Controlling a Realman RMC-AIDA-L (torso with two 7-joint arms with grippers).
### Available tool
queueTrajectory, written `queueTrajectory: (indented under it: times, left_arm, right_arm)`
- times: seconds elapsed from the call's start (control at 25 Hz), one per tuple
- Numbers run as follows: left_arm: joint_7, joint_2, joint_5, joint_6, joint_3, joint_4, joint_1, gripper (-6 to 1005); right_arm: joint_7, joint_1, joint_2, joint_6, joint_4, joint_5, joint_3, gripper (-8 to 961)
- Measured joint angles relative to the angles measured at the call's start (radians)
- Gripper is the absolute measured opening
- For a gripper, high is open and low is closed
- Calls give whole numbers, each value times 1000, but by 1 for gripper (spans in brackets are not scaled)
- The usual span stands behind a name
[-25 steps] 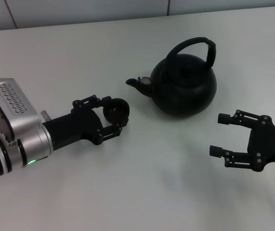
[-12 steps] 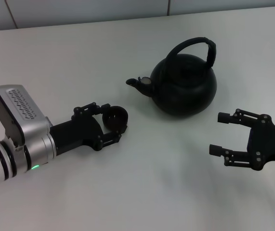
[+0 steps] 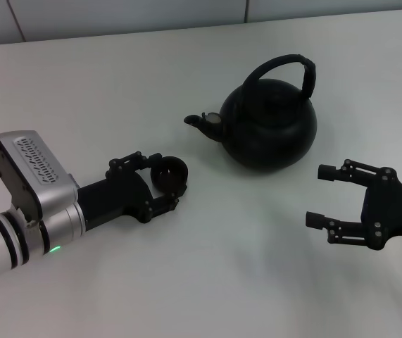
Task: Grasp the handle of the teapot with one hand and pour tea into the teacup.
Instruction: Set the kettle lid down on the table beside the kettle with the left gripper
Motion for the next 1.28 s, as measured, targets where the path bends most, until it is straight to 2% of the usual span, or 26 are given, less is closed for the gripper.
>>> queueTrajectory:
  times: [0.76, 0.96, 1.12, 1.24, 1.28]
  left_arm:
    - [-5, 0, -2, -6, -7, -10, -1, 851]
    - [-5, 0, 1, 34, -19, -6, 8, 864]
    - [-49, 10, 6, 129, -10, 39, 58, 864]
    - [-188, 14, 27, 242, 3, 213, 181, 864]
    - [-188, 14, 27, 242, 3, 213, 181, 864]
  right_arm:
    - [4, 0, 0, 0, 0, 0, 0, 778]
    - [4, 0, 0, 1, 0, 0, 0, 777]
    - [5, 0, 0, 4, 0, 1, 0, 776]
    - [7, 0, 0, 5, 0, 1, 0, 775]
    - [7, 0, 0, 5, 0, 1, 0, 775]
